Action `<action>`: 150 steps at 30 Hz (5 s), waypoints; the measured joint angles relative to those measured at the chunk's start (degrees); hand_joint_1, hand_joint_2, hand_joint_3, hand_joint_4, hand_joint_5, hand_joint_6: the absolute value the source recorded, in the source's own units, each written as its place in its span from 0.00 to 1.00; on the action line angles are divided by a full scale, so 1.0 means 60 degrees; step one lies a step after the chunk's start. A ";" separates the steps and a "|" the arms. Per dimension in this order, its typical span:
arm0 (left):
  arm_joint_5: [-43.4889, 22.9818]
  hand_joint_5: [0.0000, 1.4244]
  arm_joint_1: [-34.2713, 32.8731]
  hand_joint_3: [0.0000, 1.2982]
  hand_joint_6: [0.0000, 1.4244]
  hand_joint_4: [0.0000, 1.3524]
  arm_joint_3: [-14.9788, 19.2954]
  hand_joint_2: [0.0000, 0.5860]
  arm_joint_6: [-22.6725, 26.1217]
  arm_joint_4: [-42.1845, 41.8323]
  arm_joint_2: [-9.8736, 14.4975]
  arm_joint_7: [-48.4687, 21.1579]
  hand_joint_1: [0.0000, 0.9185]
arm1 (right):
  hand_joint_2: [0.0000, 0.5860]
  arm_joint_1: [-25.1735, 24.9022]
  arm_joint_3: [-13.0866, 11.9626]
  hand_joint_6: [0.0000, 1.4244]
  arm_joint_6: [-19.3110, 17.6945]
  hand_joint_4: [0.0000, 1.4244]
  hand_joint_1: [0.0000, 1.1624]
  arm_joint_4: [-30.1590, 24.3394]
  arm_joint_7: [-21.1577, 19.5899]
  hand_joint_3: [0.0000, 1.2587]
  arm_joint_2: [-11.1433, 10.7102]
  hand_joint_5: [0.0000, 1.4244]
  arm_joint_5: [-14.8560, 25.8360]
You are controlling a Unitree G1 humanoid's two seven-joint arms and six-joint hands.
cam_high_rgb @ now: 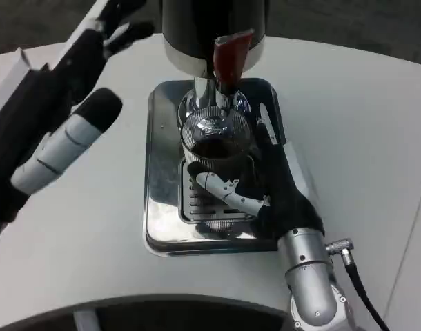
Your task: Grasp the cup under the faucet to collect the drink, then remove the cup.
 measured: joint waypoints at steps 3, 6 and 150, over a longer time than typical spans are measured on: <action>-0.0002 0.08 0.0722 0.01 0.05 0.00 0.0257 0.34 0.0124 -0.0133 0.0014 0.0033 0.00 | 0.31 -0.0092 -0.0009 0.17 -0.0081 0.08 0.62 0.0212 -0.0071 0.00 0.0057 0.08 0.0071; -0.0009 0.08 0.1225 0.01 0.05 0.00 0.0460 0.35 0.0183 -0.0258 0.0022 0.0033 0.00 | 0.31 -0.0187 -0.0021 0.18 -0.0194 0.10 0.64 0.0391 -0.0117 0.02 0.0079 0.10 0.0140; 0.7875 0.00 0.5508 0.00 0.00 0.00 -0.0211 0.08 -0.1024 -0.2619 0.1115 0.2221 0.00 | 0.17 0.7732 0.1467 0.90 -0.0371 0.65 1.00 -0.9908 0.2760 0.58 -0.1678 0.65 -0.0585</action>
